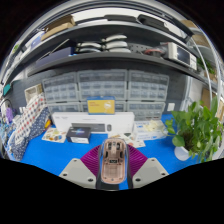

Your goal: Arrange mouse

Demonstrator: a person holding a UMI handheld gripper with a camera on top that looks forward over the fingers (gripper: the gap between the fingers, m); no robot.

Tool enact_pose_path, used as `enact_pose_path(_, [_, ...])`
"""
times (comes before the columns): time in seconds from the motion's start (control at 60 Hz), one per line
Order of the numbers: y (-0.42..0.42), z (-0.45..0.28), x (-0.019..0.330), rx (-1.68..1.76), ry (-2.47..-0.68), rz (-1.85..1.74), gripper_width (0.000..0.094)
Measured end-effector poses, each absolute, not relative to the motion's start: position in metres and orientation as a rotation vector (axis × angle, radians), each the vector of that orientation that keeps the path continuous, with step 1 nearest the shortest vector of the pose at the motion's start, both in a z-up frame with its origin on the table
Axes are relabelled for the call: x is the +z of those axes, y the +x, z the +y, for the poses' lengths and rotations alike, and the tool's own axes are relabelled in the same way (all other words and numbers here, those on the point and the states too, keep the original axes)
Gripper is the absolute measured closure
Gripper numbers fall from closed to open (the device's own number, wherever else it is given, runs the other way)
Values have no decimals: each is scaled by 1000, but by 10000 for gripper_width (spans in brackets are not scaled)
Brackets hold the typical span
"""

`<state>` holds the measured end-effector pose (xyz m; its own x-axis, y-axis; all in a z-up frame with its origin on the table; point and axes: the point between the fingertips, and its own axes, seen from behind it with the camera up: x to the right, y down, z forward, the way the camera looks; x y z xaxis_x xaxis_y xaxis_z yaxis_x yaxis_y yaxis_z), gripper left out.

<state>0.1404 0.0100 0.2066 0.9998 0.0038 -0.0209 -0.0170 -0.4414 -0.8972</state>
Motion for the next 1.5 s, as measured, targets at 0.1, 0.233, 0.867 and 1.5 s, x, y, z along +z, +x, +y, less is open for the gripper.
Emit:
enact_pose_path(0.1, [93, 3, 206, 40, -2025, -30, 569])
enact_pose_path(0.233, [44, -10, 160, 72, -2089, -69, 570])
enact_pose_path(0.867, [29, -61, -16, 65, -2302, -82, 549])
enact_pose_path(1.5, [23, -111, 101, 137, -2202, -8, 127])
